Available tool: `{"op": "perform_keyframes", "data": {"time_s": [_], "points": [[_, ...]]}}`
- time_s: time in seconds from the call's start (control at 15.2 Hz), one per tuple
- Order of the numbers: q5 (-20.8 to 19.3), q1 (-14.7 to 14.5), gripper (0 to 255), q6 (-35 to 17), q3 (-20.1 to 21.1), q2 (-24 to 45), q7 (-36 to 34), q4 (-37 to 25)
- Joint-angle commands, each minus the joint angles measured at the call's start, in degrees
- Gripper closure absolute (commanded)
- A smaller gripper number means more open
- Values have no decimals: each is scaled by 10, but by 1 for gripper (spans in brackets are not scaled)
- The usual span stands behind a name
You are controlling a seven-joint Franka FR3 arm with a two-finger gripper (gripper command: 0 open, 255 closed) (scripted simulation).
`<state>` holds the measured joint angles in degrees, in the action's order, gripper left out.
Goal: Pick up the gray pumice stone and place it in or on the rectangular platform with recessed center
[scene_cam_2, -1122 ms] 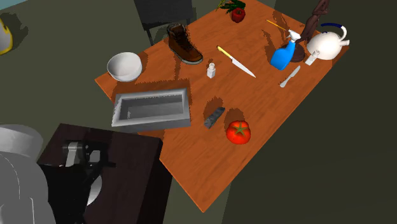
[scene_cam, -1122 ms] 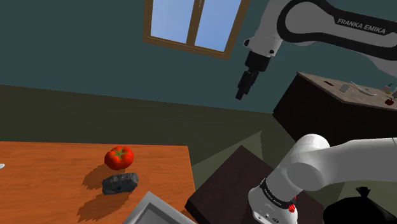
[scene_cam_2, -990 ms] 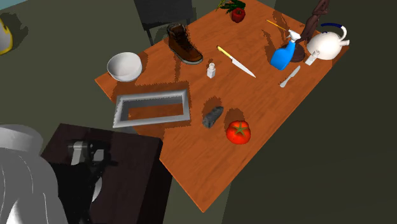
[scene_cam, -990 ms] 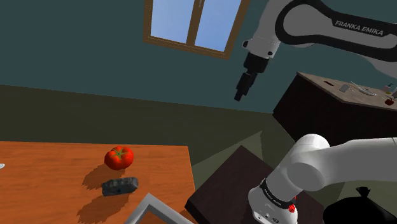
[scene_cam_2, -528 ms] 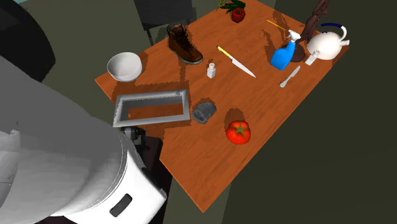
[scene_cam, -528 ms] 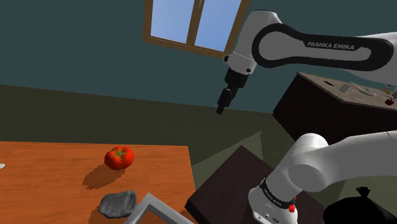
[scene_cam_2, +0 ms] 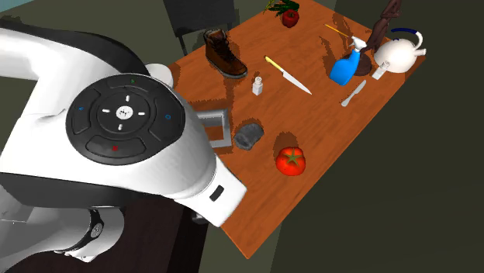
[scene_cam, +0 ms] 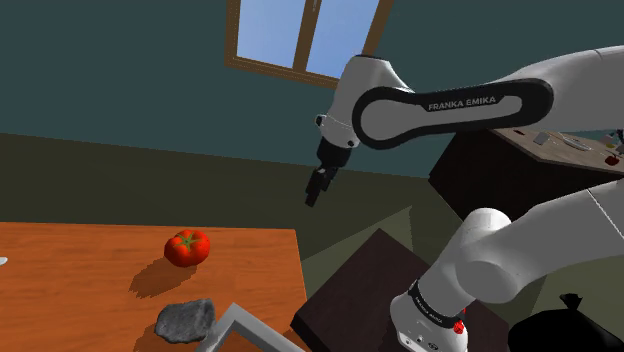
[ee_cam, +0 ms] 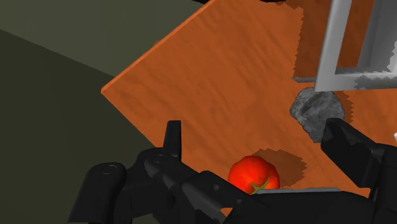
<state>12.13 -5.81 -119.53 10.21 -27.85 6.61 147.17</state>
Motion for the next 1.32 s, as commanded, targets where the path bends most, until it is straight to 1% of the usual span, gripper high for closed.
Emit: {"op": "perform_keyframes", "data": {"time_s": [0.0, 0.33, 0.59, 0.79, 0.99, 1.25], "points": [[7, -8, 0, -44, 14, 36, -3, 3], [12, -25, 0, -143, 49, 133, -17, -8], [-1, -36, 0, -215, 74, 220, -35, -30], [-25, -44, 0, -264, 89, 287, -57, -55], [-61, -57, 0, -306, 95, 356, -86, -85], [-115, -89, 0, -349, 85, 446, -128, -136]]}}
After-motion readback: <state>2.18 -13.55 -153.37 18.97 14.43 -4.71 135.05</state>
